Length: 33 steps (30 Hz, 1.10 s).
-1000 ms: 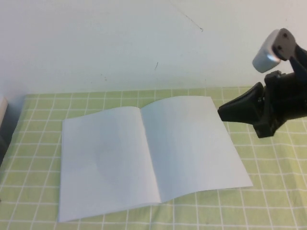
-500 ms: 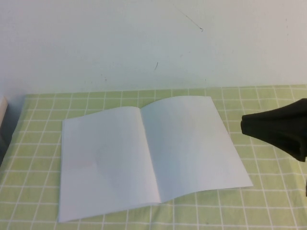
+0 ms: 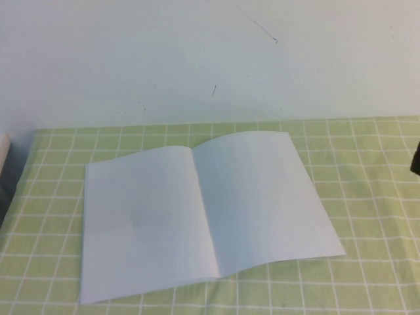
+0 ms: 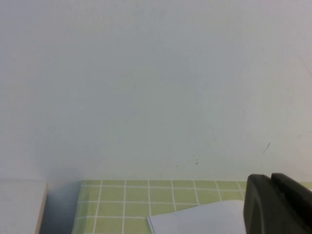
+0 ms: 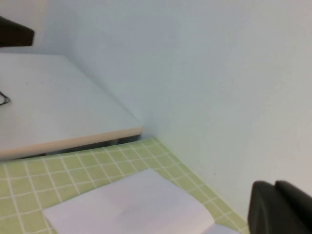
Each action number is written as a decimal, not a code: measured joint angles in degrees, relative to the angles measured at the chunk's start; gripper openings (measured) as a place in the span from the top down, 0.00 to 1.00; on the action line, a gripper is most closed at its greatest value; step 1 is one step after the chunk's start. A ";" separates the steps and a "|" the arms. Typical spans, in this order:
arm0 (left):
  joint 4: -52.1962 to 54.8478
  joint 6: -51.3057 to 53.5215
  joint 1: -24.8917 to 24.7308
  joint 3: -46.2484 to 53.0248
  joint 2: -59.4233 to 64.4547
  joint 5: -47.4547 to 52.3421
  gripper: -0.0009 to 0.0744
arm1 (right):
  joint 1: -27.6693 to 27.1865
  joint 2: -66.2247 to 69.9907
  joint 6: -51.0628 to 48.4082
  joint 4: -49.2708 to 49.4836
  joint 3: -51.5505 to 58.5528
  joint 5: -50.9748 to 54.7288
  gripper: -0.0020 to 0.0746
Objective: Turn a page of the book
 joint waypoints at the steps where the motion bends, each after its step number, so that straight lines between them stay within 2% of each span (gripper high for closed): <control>1: 0.00 0.00 0.00 0.00 0.00 0.00 0.99 | 0.00 -1.26 0.84 -0.11 1.13 -1.64 0.98; 7: 0.00 0.00 0.00 0.00 0.00 0.00 0.99 | 0.00 -7.84 6.39 -0.46 7.05 -4.94 0.98; 17: 0.00 0.00 0.00 0.00 0.00 0.00 0.99 | 0.00 -15.36 9.67 -2.28 7.92 -6.08 0.98; 26: 0.00 0.00 0.00 0.00 0.00 0.00 0.99 | 0.00 -19.53 -1.04 -2.67 8.05 -17.83 0.98; 33: 0.00 0.00 0.00 0.00 0.00 0.11 0.99 | 0.00 -24.10 -3.22 -5.37 10.32 -22.51 0.98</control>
